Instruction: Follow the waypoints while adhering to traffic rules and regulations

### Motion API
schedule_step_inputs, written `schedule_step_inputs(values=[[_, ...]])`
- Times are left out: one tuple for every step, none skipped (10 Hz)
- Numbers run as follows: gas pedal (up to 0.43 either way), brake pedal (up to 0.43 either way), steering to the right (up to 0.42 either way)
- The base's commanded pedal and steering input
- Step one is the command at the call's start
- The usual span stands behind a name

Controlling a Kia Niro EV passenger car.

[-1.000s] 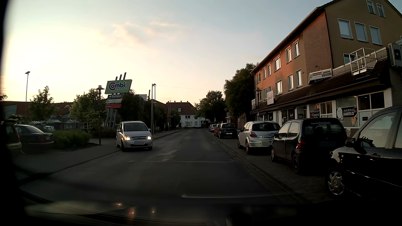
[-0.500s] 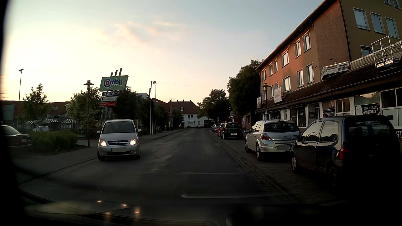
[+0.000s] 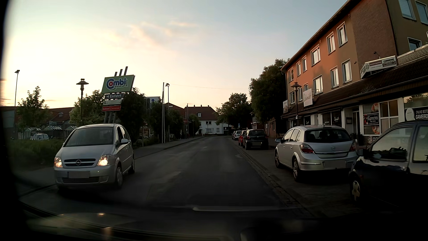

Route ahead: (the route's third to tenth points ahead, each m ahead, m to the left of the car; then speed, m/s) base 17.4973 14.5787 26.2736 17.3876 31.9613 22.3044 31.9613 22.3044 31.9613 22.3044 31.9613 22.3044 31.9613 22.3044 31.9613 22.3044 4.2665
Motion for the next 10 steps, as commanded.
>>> schedule_step_inputs(values=[[0.000, 0.006, -0.047], [0.000, 0.006, -0.046], [0.000, 0.006, -0.045], [0.000, 0.006, -0.044], [0.000, 0.006, -0.044], [0.000, 0.006, -0.042], [0.000, 0.006, -0.038], [0.000, 0.006, -0.036], [0.000, 0.006, -0.029], [0.000, 0.006, -0.021]])
